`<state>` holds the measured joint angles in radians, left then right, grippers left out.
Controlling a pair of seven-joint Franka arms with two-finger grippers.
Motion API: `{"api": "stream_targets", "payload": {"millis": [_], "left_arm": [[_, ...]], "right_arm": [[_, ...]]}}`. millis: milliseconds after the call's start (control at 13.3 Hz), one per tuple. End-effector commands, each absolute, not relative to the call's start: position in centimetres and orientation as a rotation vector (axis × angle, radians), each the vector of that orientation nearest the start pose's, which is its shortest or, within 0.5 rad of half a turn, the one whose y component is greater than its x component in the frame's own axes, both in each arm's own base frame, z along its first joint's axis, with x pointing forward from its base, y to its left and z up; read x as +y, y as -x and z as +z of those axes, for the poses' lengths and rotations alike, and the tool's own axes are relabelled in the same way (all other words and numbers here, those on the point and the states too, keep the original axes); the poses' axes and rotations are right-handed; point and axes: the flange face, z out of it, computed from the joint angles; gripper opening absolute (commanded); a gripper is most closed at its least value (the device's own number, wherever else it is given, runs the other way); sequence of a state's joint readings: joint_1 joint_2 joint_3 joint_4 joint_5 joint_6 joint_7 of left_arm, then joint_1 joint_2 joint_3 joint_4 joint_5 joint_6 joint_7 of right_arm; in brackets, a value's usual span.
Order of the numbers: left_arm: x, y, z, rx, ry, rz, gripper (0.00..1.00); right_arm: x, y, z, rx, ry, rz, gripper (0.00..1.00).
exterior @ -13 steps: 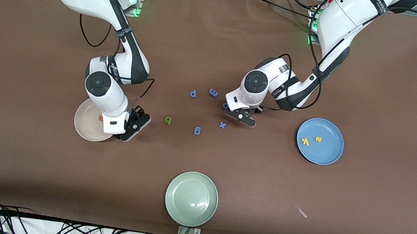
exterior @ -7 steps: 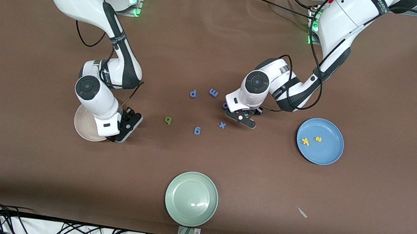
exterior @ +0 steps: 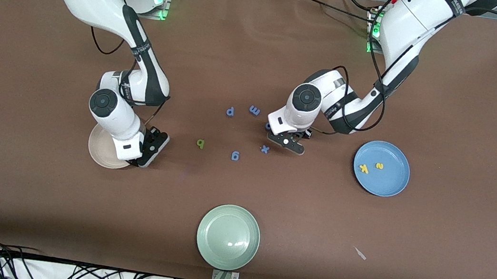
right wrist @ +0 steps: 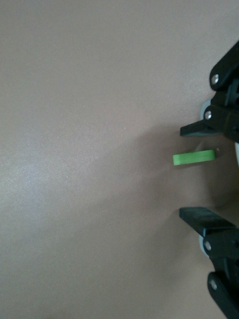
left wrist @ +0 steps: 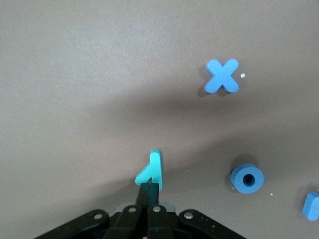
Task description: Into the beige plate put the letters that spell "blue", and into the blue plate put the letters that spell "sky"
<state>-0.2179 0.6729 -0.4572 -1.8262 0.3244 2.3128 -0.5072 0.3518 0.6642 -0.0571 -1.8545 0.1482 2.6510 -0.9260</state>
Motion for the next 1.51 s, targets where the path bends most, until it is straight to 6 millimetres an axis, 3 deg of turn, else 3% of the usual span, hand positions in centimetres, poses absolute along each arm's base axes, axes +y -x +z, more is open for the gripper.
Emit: {"api": "stream_targets", "payload": {"millis": [0,75,226,302,377,452,603,829,1131,1206,1281,1432], "left_arm": [[-37.7,-51.6,20.5,0.515,3.070,0.117,0.00],[-37.6,-51.8,20.8,0.506,3.074,0.111,0.00],[-38.3,-51.4,20.3,0.516,3.078,0.105,0.43],[-38.6,-52.4,20.7,0.550,3.076,0.053,0.55],[-38.5,-53.2,20.3,0.598,3.047,0.011,0.77],[-38.5,-53.2,19.6,0.638,3.018,-0.001,0.81],[-39.6,-52.2,19.4,0.671,3.006,0.000,0.80],[-40.2,-50.9,18.1,0.686,2.996,0.039,0.72],[-40.1,-50.8,17.5,0.686,2.993,0.051,0.66],[-40.1,-50.7,17.4,0.689,2.994,0.052,0.57],[-40.0,-50.8,17.3,0.687,2.994,0.057,0.44],[-39.8,-50.8,17.0,0.690,2.992,0.064,0.16]], "right_arm": [[18.1,-62.2,16.9,-1.668,2.651,-0.247,0.37],[18.2,-62.3,17.1,-1.666,2.652,-0.252,0.26],[18.1,-62.3,17.0,-1.600,2.663,-0.254,0.09],[18.1,-62.3,17.0,-1.589,2.665,-0.255,0.08],[18.0,-62.4,17.3,-1.578,2.671,-0.263,0.07],[18.1,-62.6,17.8,-1.571,2.675,-0.275,0.06],[18.4,-63.3,19.6,-1.575,2.658,-0.249,0.06],[16.2,-65.4,23.7,-1.565,2.662,-0.146,0.06],[12.7,-65.6,24.0,-1.520,2.719,-0.091,0.07],[11.3,-64.7,22.7,-1.482,2.738,-0.041,0.32],[10.7,-63.7,21.4,-1.392,2.758,-0.004,0.64],[10.8,-63.0,21.0,-1.073,2.865,0.032,0.64]]}}
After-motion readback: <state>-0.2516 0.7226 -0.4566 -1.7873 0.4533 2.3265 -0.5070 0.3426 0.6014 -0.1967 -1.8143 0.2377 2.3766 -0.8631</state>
